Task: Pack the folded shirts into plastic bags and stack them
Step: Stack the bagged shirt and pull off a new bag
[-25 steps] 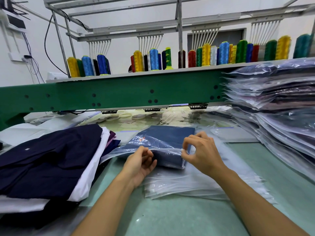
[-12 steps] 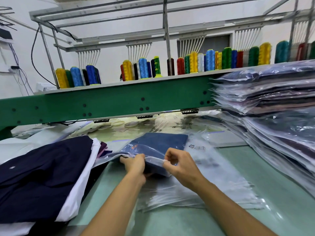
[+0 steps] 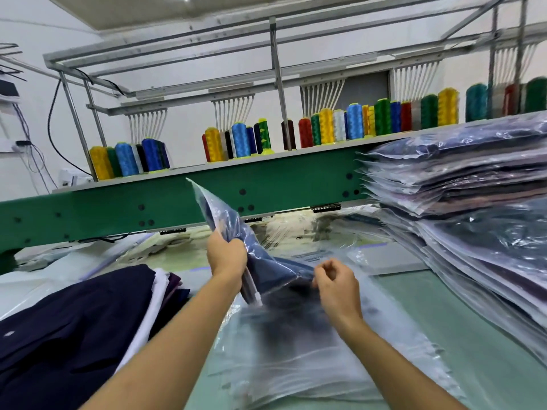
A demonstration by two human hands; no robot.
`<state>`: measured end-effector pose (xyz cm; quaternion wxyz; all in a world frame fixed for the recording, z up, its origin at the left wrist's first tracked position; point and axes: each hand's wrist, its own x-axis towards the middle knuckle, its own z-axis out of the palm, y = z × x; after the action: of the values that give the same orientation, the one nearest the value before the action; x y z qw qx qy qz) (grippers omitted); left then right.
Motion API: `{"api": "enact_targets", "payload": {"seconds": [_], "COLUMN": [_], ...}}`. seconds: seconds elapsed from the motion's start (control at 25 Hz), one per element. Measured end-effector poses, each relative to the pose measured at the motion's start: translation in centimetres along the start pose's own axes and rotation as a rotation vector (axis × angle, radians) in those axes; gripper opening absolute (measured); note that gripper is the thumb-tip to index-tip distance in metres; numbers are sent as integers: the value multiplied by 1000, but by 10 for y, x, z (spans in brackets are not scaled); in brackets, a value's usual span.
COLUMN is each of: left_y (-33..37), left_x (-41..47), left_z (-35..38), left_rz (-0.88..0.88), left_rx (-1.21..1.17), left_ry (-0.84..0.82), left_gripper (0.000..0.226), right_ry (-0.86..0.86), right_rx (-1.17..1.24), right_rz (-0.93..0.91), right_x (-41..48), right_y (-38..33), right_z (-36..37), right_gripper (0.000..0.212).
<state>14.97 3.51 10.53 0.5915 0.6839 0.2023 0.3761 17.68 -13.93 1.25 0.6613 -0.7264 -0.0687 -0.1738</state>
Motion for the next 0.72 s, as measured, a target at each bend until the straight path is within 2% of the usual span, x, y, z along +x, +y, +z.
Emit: {"api": "enact_targets", "payload": {"seconds": [0.08,0.12,0.24,0.36,0.48,0.6,0.72], "left_y": [22,31,58,82,101,113,119], "left_x": [6,9,12,5,-3,-8,-9], "left_z": [6,8,13,19,26,29,28], "left_rz": [51,64,28,17,50,69,63], "left_rx": [-9,-15,-102,-186,-238,-280,-290], "left_ry": [-66,-98,-236,-366,-466,-514,-529], "left_gripper": [58,57,49,44,43,49,52], "right_ry": [49,7,-322,-573,-540,-496,-515], "right_rx": [-188,-276,-300,-289,-231,-13,136], "right_rz": [55,85,201,398,552,695,682], "right_x": [20,32,63,67,66,69,68], "right_y": [-8,-12,-19,-27,-26,-25,-31], "right_z": [-5,-8,-18,-27,-34,-41,-49], "right_gripper": [17,16,18,38,51,59,47]}}
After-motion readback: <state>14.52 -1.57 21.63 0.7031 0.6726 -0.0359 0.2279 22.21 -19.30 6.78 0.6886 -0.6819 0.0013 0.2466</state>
